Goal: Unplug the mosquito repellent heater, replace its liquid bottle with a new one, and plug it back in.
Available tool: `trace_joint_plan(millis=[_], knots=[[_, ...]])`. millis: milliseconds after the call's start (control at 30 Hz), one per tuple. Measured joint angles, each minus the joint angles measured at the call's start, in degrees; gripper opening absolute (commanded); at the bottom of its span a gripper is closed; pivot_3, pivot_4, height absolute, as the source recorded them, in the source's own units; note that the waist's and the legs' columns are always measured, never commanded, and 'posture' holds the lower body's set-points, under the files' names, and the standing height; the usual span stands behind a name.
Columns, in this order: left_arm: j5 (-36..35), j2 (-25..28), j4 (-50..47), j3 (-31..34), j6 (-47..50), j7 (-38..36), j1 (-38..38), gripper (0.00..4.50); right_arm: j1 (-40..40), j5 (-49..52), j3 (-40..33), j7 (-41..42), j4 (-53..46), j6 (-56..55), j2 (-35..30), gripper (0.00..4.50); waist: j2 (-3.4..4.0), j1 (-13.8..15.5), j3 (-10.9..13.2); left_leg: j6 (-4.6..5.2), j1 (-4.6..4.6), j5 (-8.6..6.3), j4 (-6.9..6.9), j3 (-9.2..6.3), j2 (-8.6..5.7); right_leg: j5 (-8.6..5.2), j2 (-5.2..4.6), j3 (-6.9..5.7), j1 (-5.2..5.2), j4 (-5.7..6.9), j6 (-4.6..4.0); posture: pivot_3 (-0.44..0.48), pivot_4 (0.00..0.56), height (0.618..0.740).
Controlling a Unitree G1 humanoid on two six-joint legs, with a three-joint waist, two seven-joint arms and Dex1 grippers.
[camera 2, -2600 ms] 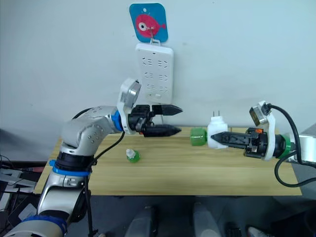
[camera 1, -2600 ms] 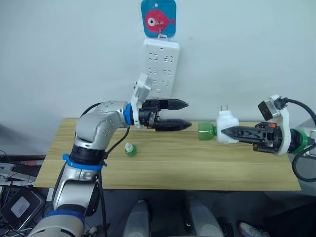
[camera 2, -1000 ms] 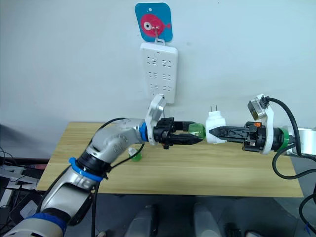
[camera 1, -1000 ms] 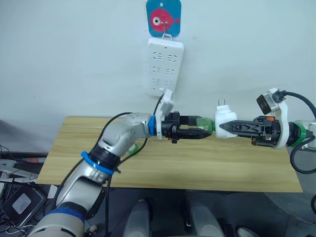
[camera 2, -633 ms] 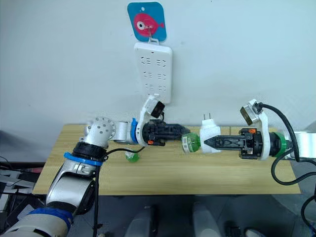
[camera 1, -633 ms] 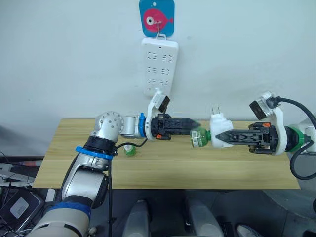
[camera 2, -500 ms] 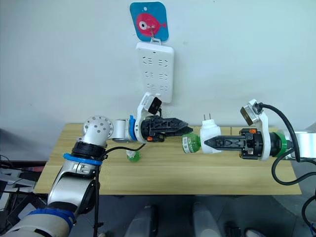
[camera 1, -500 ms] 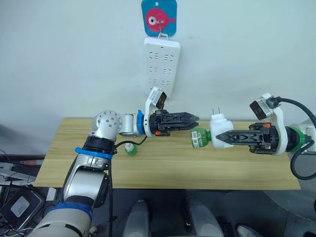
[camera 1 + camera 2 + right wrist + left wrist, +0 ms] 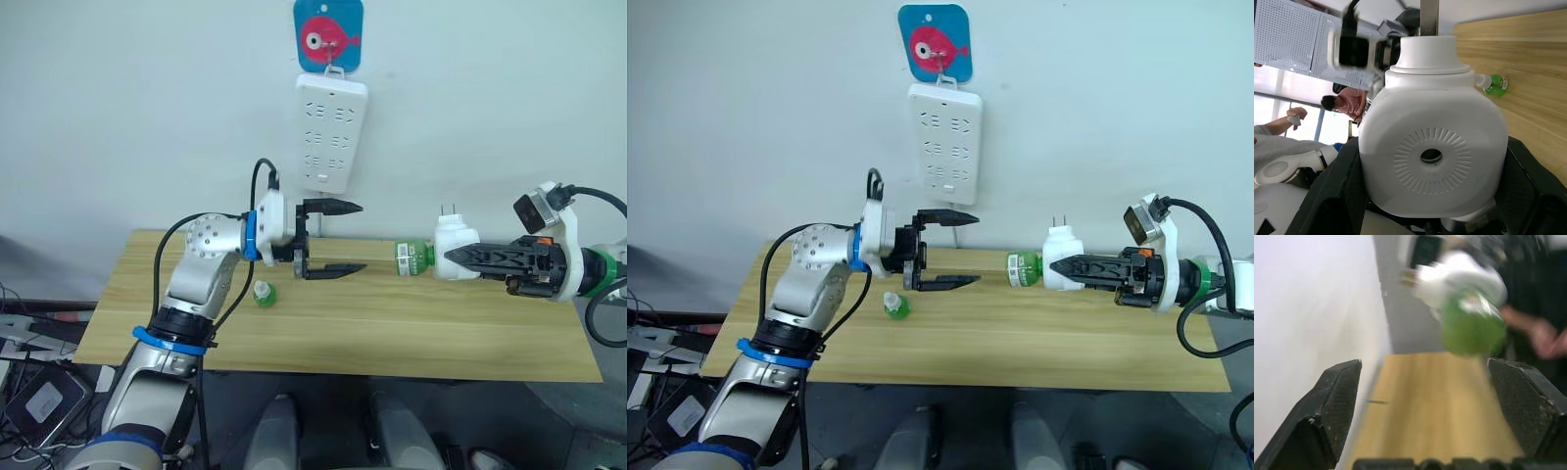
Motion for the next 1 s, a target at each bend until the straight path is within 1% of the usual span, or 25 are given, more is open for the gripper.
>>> trace_joint_plan(millis=[33,100,167,300,400,567,667,800,933,1000], knots=[[2.73,-1.77,3.83,0.91,-12.61,-0.13,-0.07,4.47,0.05,0.0,0.0,-0.01,0.05,0.19,0.0,3.0,0.0,0.41,0.0,0.01,-0.02,0.0,0.02,0.01,-0.02,0.0,-0.04,0.0,0.0,-0.02,0.0,-0.074,0.228,0.74],[5.88,-3.6,9.81,1.47,-29.78,-0.02,-0.48,4.47,0.06,0.01,-0.02,-0.09,0.08,0.34,0.03,3.0,0.0,0.77,0.0,0.01,-0.05,-0.01,0.02,0.03,-0.09,0.01,-0.12,0.01,0.0,-0.04,0.01,-0.075,0.226,0.74],[8.23,-4.79,14.27,1.37,-39.2,1.01,-0.9,4.47,0.06,0.01,-0.02,-0.29,0.05,0.34,0.1,3.0,0.0,0.87,0.0,0.02,-0.1,-0.01,0.02,0.01,-0.14,0.02,-0.18,-0.03,0.0,-0.05,0.03,-0.081,0.229,0.74],[14.06,-8.72,19.13,0.48,-51.08,6.83,-3.03,4.47,-0.03,0.01,0.06,-0.61,-0.17,0.35,1.1,3.0,0.0,0.85,0.0,0.03,-0.24,-0.02,0.21,-0.06,-0.17,0.05,-0.21,-0.13,-0.01,-0.04,0.09,-0.084,0.224,0.74],[18.82,-10.02,22.18,0.55,-55.5,11.99,-5.74,4.47,-0.57,-0.01,0.03,-0.65,-0.14,0.28,2.0,3.0,0.0,0.8,0.0,0.04,-0.24,-0.02,0.27,-0.07,-0.18,0.07,-0.2,-0.13,-0.01,0.01,0.12,-0.084,0.224,0.74],[24.65,-10.06,25.2,0.48,-59.12,18.9,-6.13,4.47,-1.04,-0.02,0.01,-0.73,-0.21,0.28,2.33,3.0,0.0,0.16,0.0,0.04,-0.22,-0.02,0.27,-0.1,-0.12,0.07,-0.15,-0.16,-0.01,0.04,0.12,-0.09,0.219,0.74],[27.24,-10.36,25.3,-1.17,-60.52,22.46,-6.69,4.47,-1.69,-0.02,0.16,-0.72,-1.21,0.32,3.54,3.0,0.0,0.13,0.0,0.04,-0.23,-0.02,0.3,-0.11,-0.15,0.07,-0.16,-0.16,0.0,0.05,0.13,-0.09,0.219,0.74],[29.91,-8.96,26.17,-3.2,-61.63,26.48,-6.89,4.47,-1.94,0.0,0.15,-0.71,-1.58,0.38,3.72,3.0,0.01,-0.02,-0.01,0.04,-0.23,-0.02,0.31,-0.11,-0.14,0.08,-0.16,-0.16,0.0,0.06,0.13,-0.097,0.213,0.74],[31.97,-7.18,27.5,-3.59,-62.76,30.36,-7.69,4.47,-1.78,-0.01,0.13,-0.64,-1.84,0.43,3.37,3.0,0.01,-0.3,-0.01,0.04,-0.23,-0.02,0.32,-0.12,-0.14,0.08,-0.16,-0.18,0.0,0.07,0.13,-0.098,0.21,0.74],[33.29,-7.13,27.58,-3.9,-63.33,32.34,-8.47,4.47,-1.77,0.0,0.14,-0.63,-2.12,0.42,3.39,3.0,0.01,-0.34,-0.01,0.04,-0.24,-0.02,0.32,-0.12,-0.15,0.08,-0.17,-0.18,0.0,0.07,0.13,-0.098,0.21,0.74]])
